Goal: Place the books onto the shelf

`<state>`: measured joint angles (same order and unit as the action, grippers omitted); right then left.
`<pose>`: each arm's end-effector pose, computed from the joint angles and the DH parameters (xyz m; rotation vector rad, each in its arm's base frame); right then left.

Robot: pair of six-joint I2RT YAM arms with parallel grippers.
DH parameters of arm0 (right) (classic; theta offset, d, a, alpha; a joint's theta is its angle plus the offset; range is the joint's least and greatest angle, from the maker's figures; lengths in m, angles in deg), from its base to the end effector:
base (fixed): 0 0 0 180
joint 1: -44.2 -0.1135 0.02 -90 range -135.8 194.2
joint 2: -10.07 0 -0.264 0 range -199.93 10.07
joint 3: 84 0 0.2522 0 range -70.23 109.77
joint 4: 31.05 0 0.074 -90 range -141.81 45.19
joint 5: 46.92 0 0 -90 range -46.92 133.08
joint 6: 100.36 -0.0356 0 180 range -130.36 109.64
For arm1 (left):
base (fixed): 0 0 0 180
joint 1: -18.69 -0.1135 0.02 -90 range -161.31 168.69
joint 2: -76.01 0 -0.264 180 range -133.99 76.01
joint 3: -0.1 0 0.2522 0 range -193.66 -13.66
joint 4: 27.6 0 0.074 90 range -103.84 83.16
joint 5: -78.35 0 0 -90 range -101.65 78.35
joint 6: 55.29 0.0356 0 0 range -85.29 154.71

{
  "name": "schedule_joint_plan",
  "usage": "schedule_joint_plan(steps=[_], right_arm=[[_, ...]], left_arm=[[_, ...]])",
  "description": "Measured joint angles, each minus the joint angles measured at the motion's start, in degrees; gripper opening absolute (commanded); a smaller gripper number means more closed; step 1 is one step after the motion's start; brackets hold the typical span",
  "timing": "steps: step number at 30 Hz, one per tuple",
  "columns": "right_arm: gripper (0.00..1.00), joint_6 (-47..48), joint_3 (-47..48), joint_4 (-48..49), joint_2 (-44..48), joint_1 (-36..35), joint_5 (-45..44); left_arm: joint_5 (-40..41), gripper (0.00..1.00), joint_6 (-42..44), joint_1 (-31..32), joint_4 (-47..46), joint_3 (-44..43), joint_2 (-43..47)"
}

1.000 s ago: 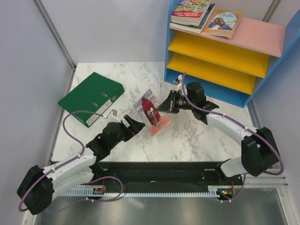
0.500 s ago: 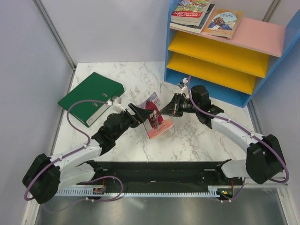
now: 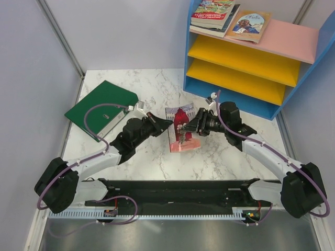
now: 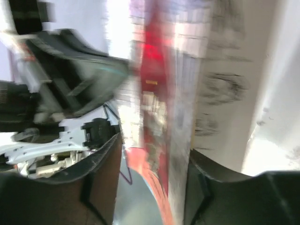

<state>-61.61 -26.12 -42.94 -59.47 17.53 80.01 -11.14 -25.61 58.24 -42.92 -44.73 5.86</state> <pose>0.2305 0.1397 0.2689 -0.0018 2.2258 1.4601 0.2055 -0.1693 0.2349 -0.3538 1.8905 -1.2296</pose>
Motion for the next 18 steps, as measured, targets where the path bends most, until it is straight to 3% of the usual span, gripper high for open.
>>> schedule_joint_plan(steps=[2, 7, 9, 13, 18], right_arm=[[0.70, 0.8, -1.4, -1.7, 0.9, 0.8, -1.7], [0.74, 2.3, -5.2, -5.5, 2.9, 4.3, -4.6], [0.82, 3.0, -5.8, -6.4, 3.4, 5.7, -5.0], [0.93, 4.2, -5.9, -7.0, 5.4, 7.2, -5.7], [0.95, 4.5, -5.9, -5.4, 8.9, 9.0, -5.1]], left_arm=[[-1.2, 0.02, 0.3, -0.4, 1.1, -1.9, 1.2], [-5.7, 0.02, 0.5, -4.8, 3.2, -5.7, 4.6], [-8.6, 0.02, 0.5, -7.4, 3.3, -7.2, 4.5], [-16.5, 0.02, 0.5, -11.7, 2.5, -11.0, 1.4], [-24.7, 0.02, 0.5, -13.1, 0.9, -15.5, -5.0]])
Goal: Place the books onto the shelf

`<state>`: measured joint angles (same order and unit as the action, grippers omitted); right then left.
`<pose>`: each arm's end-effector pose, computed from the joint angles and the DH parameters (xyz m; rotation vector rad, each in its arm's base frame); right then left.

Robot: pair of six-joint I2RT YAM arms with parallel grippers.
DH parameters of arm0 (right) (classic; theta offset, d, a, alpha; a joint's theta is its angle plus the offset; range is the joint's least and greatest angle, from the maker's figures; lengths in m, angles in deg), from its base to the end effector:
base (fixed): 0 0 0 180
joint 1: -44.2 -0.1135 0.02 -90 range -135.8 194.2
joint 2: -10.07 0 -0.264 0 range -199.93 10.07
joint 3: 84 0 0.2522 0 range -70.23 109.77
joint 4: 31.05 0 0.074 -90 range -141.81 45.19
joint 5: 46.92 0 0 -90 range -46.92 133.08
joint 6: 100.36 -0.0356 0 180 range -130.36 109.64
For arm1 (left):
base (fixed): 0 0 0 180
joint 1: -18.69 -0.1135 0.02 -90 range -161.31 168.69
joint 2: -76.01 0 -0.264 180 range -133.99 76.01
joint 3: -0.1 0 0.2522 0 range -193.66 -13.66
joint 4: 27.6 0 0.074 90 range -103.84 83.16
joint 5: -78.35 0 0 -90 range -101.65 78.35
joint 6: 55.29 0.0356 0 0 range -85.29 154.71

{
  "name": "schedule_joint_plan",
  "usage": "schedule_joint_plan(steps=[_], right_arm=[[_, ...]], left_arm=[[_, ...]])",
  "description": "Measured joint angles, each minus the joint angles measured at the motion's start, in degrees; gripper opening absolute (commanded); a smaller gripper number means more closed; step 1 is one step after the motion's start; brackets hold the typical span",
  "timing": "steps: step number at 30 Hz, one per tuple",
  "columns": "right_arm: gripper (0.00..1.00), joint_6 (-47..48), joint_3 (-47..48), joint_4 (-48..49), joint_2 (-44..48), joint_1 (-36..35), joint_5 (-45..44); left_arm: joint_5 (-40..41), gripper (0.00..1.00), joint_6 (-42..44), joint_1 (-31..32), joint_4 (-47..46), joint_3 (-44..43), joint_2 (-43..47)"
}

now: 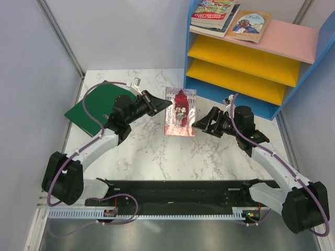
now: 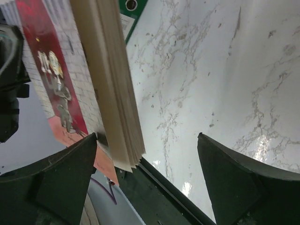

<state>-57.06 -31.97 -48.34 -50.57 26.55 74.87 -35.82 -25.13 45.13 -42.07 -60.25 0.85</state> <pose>0.2170 0.0887 0.2603 0.1685 2.1824 1.2378 0.2645 -0.1478 0.3036 -0.1464 1.7864 -1.4656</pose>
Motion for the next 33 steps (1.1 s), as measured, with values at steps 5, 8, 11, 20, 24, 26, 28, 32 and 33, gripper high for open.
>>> schedule_joint_plan(steps=[5, 8, 11, 20, 24, 26, 28, 32, 33], right_arm=[[0.96, -1.2, -0.4, 3.3, 1.4, 0.4, 1.7], [0.96, -3.0, -2.1, 6.6, 1.9, 0.4, 3.5], [0.97, -5.1, -4.9, 9.4, 2.3, 0.4, 4.7], [0.97, -10.3, -11.7, 14.5, 6.8, 0.4, 5.1], [0.95, -14.7, -15.1, 21.4, 7.0, 0.4, 5.0], [0.93, -17.0, -16.7, 24.8, 7.0, 0.4, 4.9], [0.91, -19.0, -17.9, 27.8, 7.2, 0.4, 4.8], [0.82, -21.7, -18.9, 31.8, 7.9, 0.4, 4.3], [0.79, -22.1, -19.0, 32.5, 8.1, 0.4, 4.3]], left_arm=[[-5.0, 0.02, -0.1, 0.0, -2.3, -0.5, -3.7], [-6.4, 0.02, -0.8, -0.1, -5.0, -0.5, -5.7], [-7.5, 0.02, -2.6, -0.2, -9.8, -0.5, -8.0], [-9.2, 0.02, -10.3, -0.2, -20.4, -0.5, -13.7], [-9.2, 0.02, -11.6, 0.1, -22.6, -0.5, -14.1], [-9.2, 0.02, -12.3, 0.1, -23.5, -0.5, -14.5], [-9.2, 0.02, -13.0, 0.1, -24.5, -0.5, -15.2], [-9.2, 0.02, -14.3, 0.2, -26.1, -0.5, -16.9], [-9.2, 0.02, -14.4, 0.2, -26.3, -0.5, -17.2]])
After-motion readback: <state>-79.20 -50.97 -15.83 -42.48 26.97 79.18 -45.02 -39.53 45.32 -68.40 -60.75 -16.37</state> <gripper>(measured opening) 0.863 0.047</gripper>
